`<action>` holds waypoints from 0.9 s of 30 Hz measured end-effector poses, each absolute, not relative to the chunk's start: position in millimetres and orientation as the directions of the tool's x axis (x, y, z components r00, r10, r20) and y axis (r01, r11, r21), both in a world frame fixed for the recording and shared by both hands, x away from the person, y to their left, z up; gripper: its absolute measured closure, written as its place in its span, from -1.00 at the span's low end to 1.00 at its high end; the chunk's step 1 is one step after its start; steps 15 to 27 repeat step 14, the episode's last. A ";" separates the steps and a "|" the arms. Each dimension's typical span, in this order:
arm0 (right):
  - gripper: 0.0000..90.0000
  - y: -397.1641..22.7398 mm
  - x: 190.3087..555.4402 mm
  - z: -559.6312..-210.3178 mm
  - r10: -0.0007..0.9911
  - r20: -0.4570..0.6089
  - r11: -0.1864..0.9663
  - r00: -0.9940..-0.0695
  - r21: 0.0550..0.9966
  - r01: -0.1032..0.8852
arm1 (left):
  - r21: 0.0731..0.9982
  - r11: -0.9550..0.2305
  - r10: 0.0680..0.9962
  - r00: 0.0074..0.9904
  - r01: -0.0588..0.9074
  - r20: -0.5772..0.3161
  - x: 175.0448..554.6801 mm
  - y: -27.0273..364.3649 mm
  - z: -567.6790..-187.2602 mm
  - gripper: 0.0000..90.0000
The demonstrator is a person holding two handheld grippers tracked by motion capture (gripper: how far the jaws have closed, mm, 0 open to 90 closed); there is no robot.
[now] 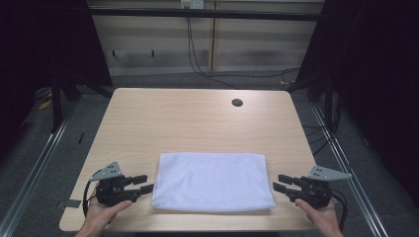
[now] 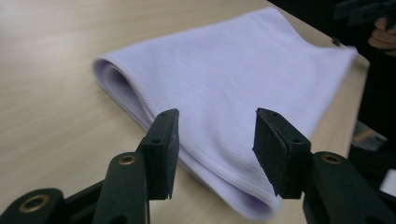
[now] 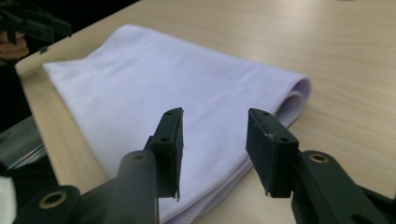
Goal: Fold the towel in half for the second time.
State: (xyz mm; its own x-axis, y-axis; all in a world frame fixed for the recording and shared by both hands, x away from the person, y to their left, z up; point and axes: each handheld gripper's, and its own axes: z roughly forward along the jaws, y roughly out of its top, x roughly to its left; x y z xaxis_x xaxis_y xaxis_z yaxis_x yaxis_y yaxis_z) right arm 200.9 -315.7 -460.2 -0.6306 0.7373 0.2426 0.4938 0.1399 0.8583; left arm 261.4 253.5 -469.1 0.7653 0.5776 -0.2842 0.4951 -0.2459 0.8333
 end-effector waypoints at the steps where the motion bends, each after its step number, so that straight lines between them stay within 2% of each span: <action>1: 0.20 -319.2 200.9 -459.9 0.748 0.244 0.117 -0.618 0.867 0.484 | 0.831 -0.222 0.611 0.737 0.510 -0.289 264.2 257.9 -470.3 0.09; 2: 0.17 -324.9 200.5 -459.1 0.761 0.261 0.075 -0.594 0.874 0.480 | 0.829 -0.215 0.621 0.727 0.517 -0.293 265.2 260.2 -470.7 -0.02; 9: 0.05 -338.9 202.5 -466.4 0.806 0.275 0.025 -0.524 0.869 0.495 | 0.821 -0.154 0.660 0.675 0.550 -0.329 268.5 273.1 -474.2 -0.16; 27: -0.01 -336.8 204.6 -467.9 0.813 0.258 0.038 -0.522 0.871 0.489 | 0.816 -0.149 0.640 0.684 0.558 -0.350 265.1 270.0 -476.3 -0.19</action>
